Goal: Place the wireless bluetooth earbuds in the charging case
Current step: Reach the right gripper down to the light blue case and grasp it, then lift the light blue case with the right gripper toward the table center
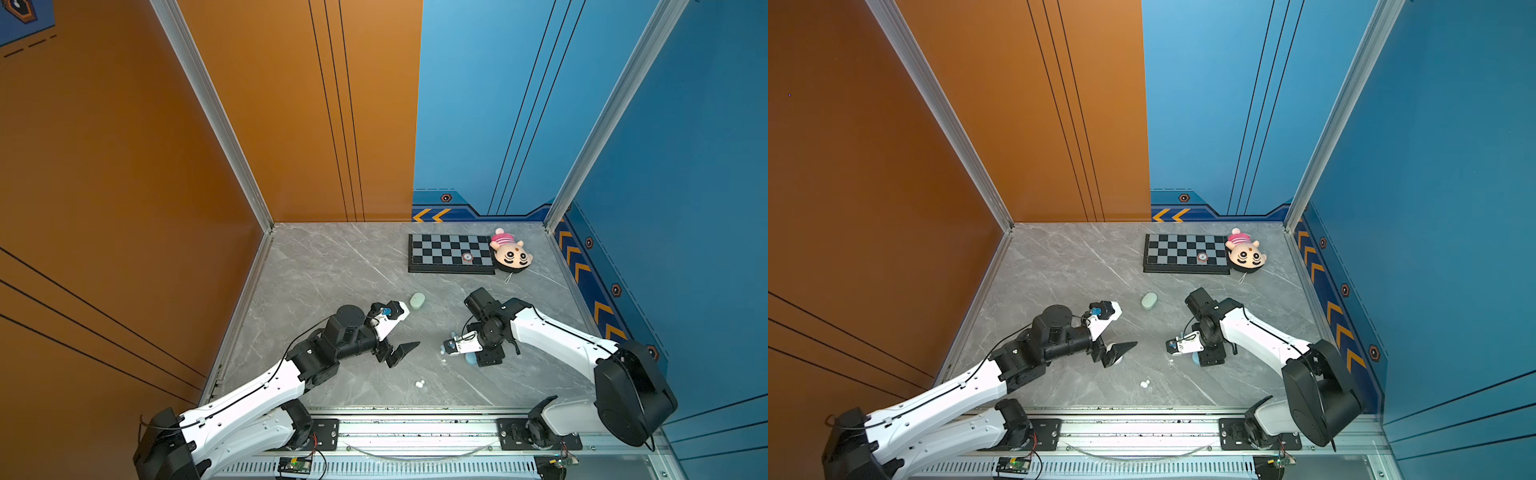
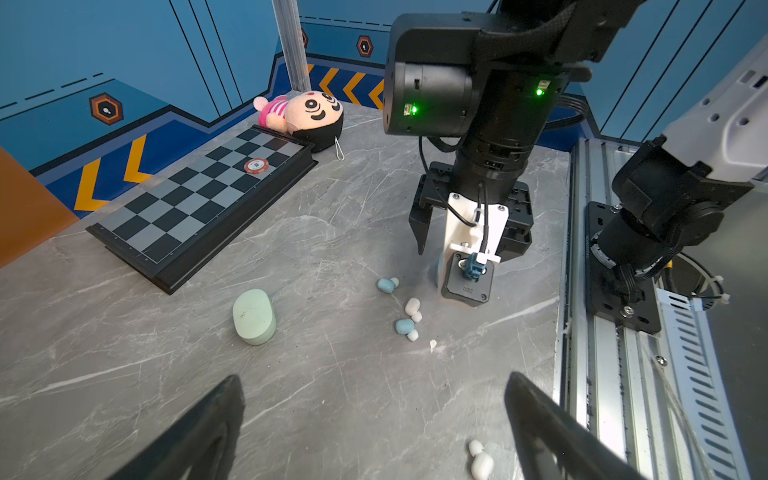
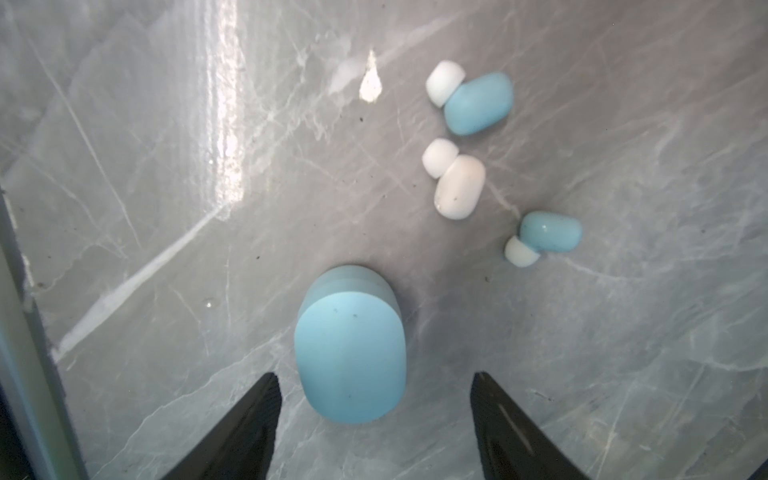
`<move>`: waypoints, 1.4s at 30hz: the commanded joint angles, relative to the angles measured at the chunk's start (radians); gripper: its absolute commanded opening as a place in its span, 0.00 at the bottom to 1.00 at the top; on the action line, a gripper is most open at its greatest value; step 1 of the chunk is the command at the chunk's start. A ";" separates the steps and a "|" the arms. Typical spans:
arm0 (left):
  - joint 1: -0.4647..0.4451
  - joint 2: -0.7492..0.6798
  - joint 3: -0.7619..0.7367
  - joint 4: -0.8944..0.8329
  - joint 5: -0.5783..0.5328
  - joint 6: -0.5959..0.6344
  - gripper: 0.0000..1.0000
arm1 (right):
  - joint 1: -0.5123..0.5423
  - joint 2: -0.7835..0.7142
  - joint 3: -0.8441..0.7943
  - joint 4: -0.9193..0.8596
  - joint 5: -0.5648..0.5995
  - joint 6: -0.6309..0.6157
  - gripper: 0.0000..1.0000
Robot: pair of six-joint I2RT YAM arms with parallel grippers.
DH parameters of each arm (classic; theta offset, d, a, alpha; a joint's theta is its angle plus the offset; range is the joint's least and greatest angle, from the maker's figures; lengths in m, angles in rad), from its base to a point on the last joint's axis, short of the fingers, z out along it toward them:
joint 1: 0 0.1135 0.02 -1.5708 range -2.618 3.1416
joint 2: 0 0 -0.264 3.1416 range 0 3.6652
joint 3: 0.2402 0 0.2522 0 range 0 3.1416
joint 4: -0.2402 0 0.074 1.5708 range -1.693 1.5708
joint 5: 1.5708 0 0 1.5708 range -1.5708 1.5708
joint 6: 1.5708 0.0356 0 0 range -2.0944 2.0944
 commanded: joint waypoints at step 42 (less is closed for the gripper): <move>0.190 -0.264 -0.094 -0.003 -0.121 -0.076 1.00 | 0.150 0.083 0.256 0.021 -0.070 0.215 0.34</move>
